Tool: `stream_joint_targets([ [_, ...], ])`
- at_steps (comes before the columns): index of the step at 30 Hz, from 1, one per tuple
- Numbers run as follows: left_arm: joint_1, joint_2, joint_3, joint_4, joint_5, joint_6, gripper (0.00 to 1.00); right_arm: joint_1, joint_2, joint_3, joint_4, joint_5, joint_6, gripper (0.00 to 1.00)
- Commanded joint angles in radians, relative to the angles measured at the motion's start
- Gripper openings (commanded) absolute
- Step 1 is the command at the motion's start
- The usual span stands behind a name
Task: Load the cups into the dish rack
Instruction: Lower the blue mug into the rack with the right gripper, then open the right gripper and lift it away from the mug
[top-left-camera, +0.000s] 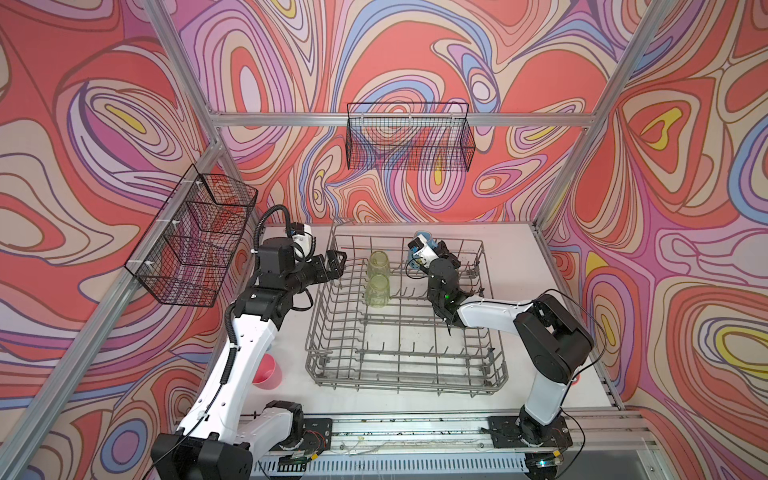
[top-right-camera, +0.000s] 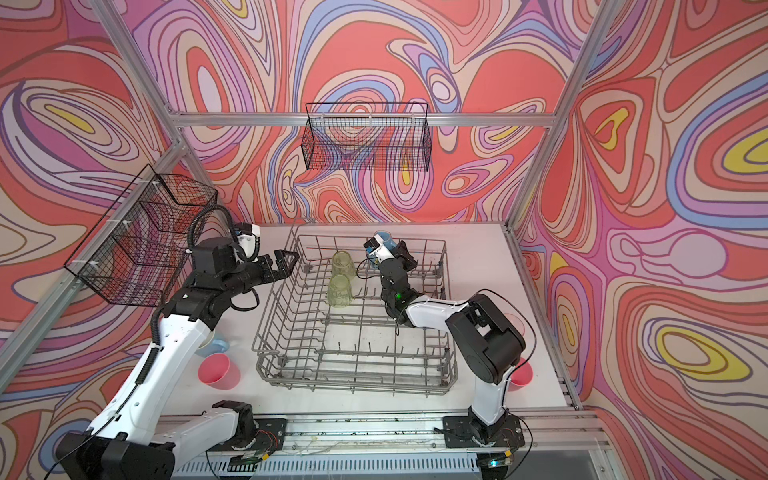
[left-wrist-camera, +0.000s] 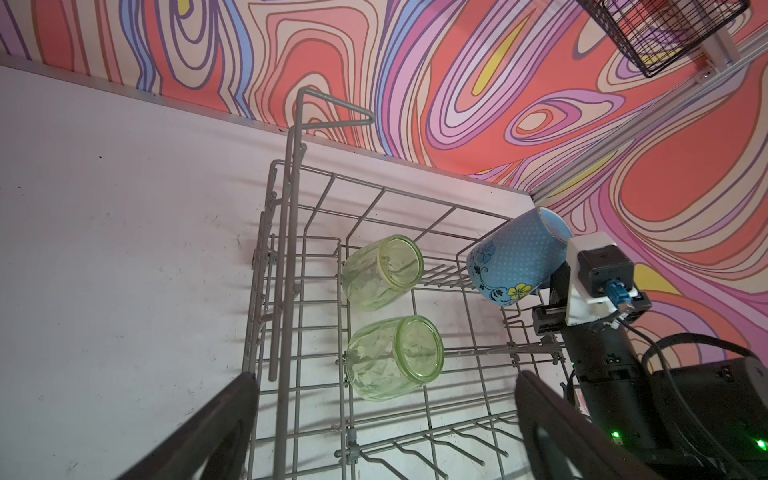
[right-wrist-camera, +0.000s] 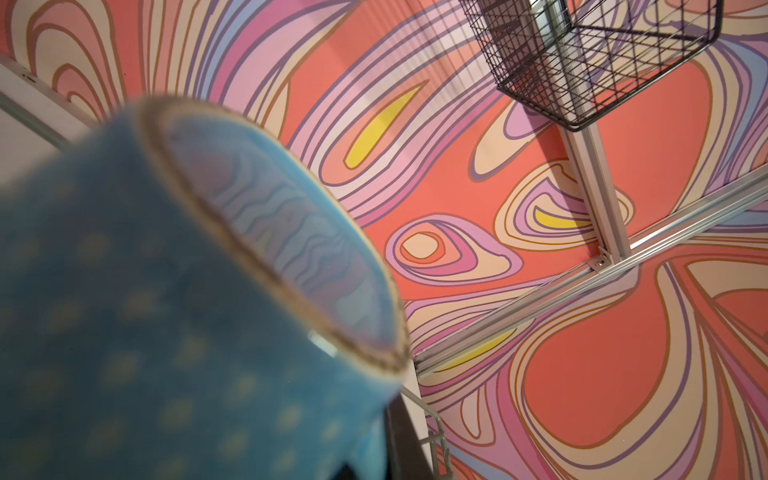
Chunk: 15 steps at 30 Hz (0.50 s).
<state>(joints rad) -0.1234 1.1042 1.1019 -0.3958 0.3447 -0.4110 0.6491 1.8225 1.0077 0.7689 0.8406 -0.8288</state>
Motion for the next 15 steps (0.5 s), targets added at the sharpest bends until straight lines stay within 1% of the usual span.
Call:
stream_joint_targets([
  [1,0.005,-0.018,-0.011,0.03,0.028,0.023,0.98,0.0,0.005,-0.002,0.072,0.003,0.03,0.0],
  [15,0.005,-0.011,-0.014,0.033,0.039,0.015,0.98,0.001,0.039,0.032,0.001,-0.017,0.109,0.0],
])
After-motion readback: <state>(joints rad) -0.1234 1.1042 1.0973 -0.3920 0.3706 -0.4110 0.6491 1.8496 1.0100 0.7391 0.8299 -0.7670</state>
